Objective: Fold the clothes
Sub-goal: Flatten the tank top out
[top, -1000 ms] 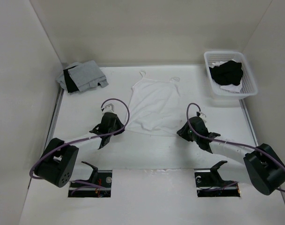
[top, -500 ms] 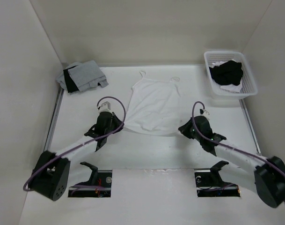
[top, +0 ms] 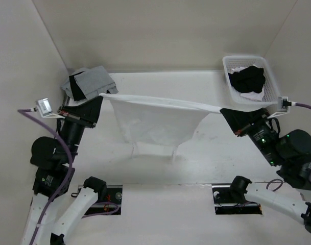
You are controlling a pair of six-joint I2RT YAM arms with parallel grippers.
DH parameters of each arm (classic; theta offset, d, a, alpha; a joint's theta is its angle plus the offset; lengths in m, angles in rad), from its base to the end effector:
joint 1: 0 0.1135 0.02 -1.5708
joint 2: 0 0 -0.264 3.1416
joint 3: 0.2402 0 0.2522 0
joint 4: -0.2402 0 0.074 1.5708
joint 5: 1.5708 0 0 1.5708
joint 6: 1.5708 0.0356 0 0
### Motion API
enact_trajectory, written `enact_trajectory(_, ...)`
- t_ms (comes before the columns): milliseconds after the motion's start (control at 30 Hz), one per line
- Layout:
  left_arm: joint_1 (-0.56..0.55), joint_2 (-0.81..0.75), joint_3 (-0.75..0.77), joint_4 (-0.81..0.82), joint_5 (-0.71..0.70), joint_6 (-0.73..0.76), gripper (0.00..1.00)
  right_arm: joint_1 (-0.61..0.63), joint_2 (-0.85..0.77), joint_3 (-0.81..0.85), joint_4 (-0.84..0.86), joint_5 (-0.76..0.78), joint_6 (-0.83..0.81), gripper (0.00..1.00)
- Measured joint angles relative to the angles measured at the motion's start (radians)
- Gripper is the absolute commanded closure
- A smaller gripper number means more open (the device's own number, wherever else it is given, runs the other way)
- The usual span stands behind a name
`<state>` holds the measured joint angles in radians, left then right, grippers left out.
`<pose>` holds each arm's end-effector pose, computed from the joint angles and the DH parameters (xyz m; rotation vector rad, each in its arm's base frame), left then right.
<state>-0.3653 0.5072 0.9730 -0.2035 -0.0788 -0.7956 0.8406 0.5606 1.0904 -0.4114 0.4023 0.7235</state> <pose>0.0822 -0.0284 0.4338 -0.3605 1.3207 -0.9326 0.0661 0.0529 0.4420 0.2561 1.5178 0.9734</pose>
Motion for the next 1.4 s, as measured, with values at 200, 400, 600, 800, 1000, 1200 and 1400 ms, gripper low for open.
enact_trajectory(200,-0.003,0.023,0.144,0.001,-0.002,-0.002,0.97,0.232,0.063,0.167,-0.008,0.101,-0.074,1.0)
enact_trajectory(400,0.032,0.175,0.072,0.031,-0.003,-0.019,0.97,0.1,0.189,0.137,0.009,0.056,-0.111,1.0)
enact_trajectory(600,0.148,0.465,0.002,0.075,0.032,-0.065,0.97,-0.26,0.409,0.071,0.086,-0.198,-0.093,1.0)
enact_trajectory(800,0.24,0.763,0.105,0.112,0.116,-0.126,0.98,-0.45,0.703,0.18,0.127,-0.386,-0.071,1.0)
enact_trajectory(1000,0.245,0.785,0.243,0.161,0.171,-0.143,0.97,-0.492,0.737,0.352,0.136,-0.452,-0.068,1.0)
enact_trajectory(1200,0.227,0.66,0.187,0.24,0.167,-0.136,0.97,-0.486,0.583,0.265,0.209,-0.46,-0.064,1.0)
enact_trajectory(1400,0.165,0.542,-0.166,0.336,0.15,-0.113,0.97,-0.391,0.398,-0.129,0.285,-0.411,-0.045,1.0)
